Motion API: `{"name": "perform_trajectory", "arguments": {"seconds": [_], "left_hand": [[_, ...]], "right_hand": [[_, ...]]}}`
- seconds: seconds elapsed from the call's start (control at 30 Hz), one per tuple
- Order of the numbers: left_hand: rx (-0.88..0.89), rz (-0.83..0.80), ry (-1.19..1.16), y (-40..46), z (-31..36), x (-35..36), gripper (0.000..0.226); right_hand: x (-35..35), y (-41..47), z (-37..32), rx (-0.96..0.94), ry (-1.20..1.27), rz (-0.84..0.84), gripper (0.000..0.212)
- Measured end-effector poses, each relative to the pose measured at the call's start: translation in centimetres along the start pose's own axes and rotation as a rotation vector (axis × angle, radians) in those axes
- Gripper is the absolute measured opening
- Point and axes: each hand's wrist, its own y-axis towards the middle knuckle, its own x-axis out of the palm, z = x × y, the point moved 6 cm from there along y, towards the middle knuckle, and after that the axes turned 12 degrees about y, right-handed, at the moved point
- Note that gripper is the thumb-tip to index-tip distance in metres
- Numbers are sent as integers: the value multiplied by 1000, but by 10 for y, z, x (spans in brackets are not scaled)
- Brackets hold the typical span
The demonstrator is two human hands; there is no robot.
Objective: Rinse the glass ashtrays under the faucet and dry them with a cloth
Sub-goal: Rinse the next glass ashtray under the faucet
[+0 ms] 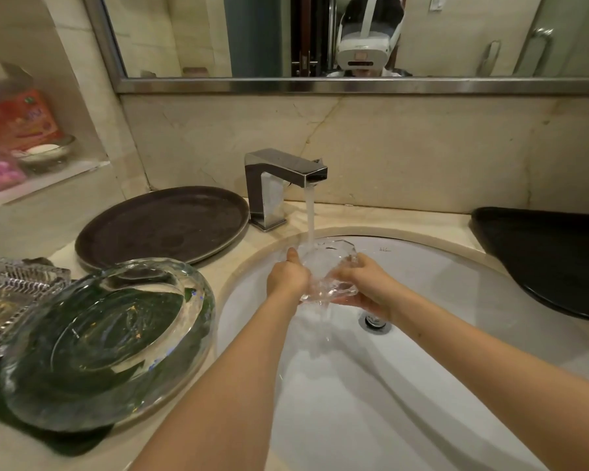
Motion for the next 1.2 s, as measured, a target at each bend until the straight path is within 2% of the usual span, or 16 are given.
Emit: {"name": "perform_trajectory", "arguments": {"seconds": [0.07, 0.13, 0.17, 0.23, 0.3, 0.37, 0.43, 0.53, 0.67, 0.7, 0.8, 0.87, 0.93, 1.03, 1.1, 1.2], "left_hand": [[-43, -84, -262, 4, 0, 5, 39], [-142, -233, -430, -1, -1, 11, 39], [-186, -328, -420, -4, -1, 17, 50], [-252, -515, -423, -12, 0, 26, 73], [-249, -591, -585, -18, 6, 27, 61], [-219, -577, -633, -21, 9, 24, 48], [-173, -526, -645, -19, 10, 19, 34], [-102, -505, -649, -16, 13, 16, 25], [-40, -541, -578, -18, 14, 22, 20], [-36, -538, -583, -21, 15, 21, 19], [-12, -549, -631, -26, 20, 18, 16], [4, -523, -631, -26, 20, 16, 17], [-6, -462, -668, -23, 19, 13, 20], [-11, -229, -568, -12, 11, 7, 36], [-38, -75, -447, -8, 5, 1, 45], [-137, -39, -412, -8, -2, -2, 39]], "right_hand": [[1, 2, 3, -37, -2, 11, 33], [6, -1, 1, -163, -112, 56, 49], [9, -4, -4, -273, -246, 90, 51], [22, -14, -14, -518, -626, 95, 42], [34, -22, -13, -640, -875, 40, 37], [40, -24, -9, -631, -917, -50, 49], [41, -24, -9, -541, -819, -159, 57], [38, -20, -8, -435, -627, -258, 38], [17, -2, 2, -339, -798, -154, 51], [7, 4, 3, -311, -763, -107, 54], [-16, 18, 8, -129, -419, 55, 62], [-20, 22, 17, 17, -62, 70, 50], [-15, 18, 11, 79, 213, 22, 34], [-9, 13, -6, 38, 437, -121, 29], [-6, 9, -14, 0, 448, -154, 27], [-3, 7, -10, -4, 381, -149, 22]]}}
